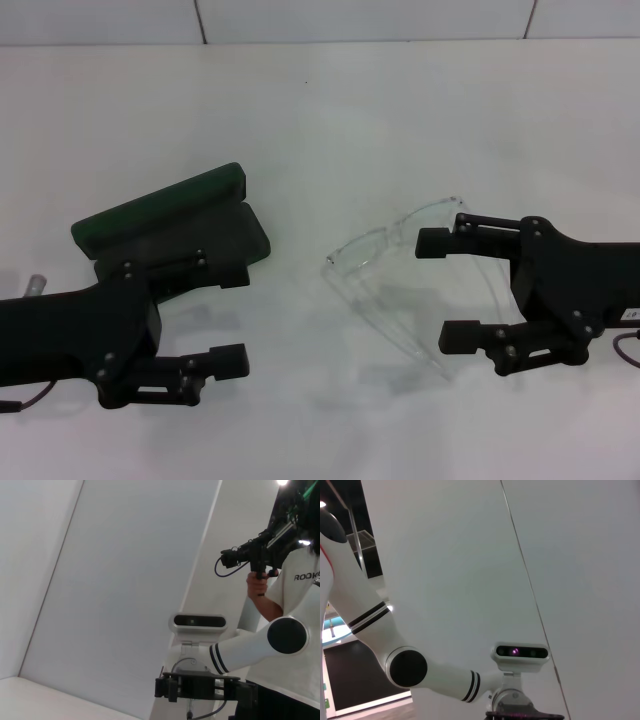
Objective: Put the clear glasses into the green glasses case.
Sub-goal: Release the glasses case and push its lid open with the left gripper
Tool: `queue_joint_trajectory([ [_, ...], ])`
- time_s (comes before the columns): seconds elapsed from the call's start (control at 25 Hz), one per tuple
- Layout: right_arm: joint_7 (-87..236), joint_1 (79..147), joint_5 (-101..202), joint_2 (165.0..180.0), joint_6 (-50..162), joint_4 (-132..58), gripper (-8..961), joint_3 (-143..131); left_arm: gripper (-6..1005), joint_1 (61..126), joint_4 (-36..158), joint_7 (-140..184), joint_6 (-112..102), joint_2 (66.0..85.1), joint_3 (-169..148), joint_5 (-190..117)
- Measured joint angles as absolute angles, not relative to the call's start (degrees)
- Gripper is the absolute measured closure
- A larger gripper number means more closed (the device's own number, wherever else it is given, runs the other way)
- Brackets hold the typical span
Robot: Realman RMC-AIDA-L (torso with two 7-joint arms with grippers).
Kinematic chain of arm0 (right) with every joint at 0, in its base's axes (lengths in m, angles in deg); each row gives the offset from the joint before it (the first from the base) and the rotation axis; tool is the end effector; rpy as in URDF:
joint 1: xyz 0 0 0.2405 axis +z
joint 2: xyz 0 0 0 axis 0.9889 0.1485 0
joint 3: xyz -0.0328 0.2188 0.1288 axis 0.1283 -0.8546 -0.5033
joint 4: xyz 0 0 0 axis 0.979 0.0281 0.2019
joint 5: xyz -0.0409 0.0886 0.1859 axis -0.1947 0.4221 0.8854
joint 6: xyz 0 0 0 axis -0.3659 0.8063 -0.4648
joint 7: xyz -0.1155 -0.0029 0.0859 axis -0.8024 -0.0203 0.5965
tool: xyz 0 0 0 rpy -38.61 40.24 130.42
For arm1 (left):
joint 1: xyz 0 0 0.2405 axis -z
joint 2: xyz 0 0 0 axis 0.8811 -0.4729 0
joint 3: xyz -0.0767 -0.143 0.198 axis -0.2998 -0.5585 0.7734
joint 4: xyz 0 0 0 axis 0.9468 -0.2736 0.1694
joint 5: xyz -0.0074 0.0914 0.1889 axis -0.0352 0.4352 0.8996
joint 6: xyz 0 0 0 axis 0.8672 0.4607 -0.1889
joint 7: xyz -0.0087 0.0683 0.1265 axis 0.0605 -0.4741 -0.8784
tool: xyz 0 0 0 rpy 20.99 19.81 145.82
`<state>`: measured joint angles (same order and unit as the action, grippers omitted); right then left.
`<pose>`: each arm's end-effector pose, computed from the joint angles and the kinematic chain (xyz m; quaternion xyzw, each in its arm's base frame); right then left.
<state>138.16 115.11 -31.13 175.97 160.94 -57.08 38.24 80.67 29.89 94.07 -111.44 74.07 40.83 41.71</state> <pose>0.2068 0.2810 -0.0023 0.9001 -0.0759 -0.4232 0.0706 -0.2632 0.2378 0.0291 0.9015 0.1529 0.4043 0.0215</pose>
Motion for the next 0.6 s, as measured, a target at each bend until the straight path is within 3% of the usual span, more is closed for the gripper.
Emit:
queue_joint_trajectory([
  [0.4, 135.0, 112.0, -26.7, 175.47, 158.1, -57.0, 93, 37.5, 152, 80.8, 27.7, 94.7, -107.9, 74.78, 36.1, 41.5],
  [0.6, 133.7, 105.5, -19.6, 175.12, 152.1, -59.4, 93, 32.1, 156, 80.4, 10.3, 105.4, -95.3, 77.03, 30.6, 48.1],
])
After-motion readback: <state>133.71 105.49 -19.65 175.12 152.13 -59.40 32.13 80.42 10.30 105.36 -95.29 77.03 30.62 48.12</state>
